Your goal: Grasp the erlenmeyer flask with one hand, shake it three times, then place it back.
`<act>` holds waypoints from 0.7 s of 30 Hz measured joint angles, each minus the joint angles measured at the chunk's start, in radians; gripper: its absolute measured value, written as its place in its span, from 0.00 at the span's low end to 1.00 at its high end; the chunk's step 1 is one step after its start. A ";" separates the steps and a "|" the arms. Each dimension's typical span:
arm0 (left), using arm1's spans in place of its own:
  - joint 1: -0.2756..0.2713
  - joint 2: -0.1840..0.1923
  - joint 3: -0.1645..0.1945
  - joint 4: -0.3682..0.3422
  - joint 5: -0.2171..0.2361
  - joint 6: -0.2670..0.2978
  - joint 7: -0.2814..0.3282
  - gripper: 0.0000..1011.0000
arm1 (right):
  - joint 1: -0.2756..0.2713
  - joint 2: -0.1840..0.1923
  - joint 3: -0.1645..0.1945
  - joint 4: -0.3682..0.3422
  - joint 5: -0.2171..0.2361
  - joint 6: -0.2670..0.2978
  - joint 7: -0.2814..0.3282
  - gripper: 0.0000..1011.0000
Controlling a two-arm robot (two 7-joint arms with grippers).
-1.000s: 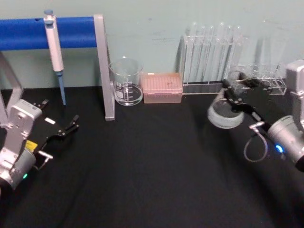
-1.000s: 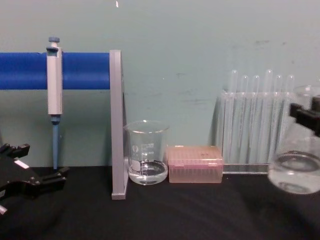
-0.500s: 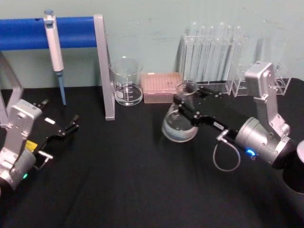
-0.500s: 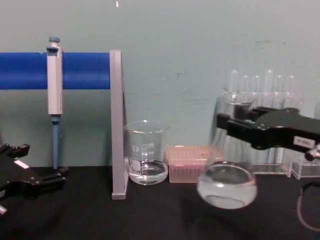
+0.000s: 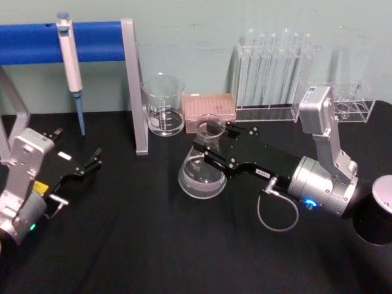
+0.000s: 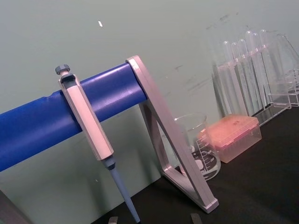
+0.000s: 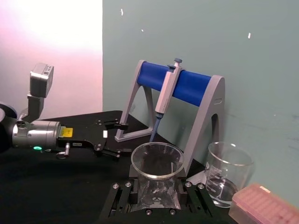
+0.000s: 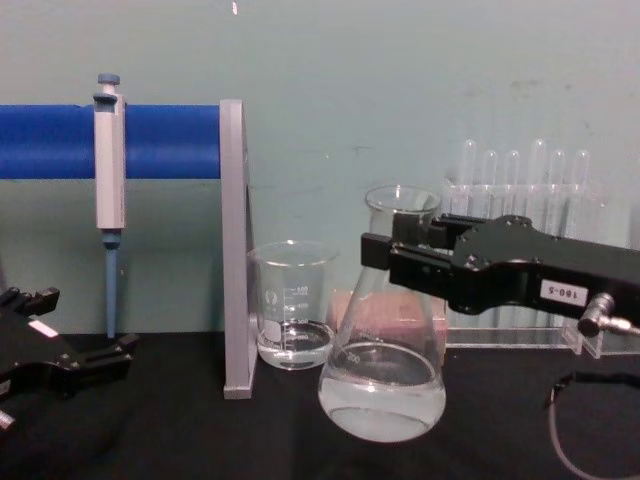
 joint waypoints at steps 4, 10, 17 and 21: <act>0.000 0.000 0.000 0.000 0.000 0.000 0.000 0.99 | 0.001 0.007 -0.005 0.001 0.011 -0.001 -0.002 0.44; 0.000 0.000 0.000 0.000 0.000 0.000 0.000 0.99 | 0.000 0.019 0.002 0.005 0.015 -0.006 -0.047 0.44; 0.000 0.000 0.000 0.000 0.000 0.000 0.000 0.99 | -0.010 0.031 0.039 0.011 0.016 -0.006 -0.118 0.44; 0.000 0.000 0.000 0.000 0.000 0.000 0.000 0.99 | -0.029 0.035 0.077 0.012 0.007 0.004 -0.179 0.44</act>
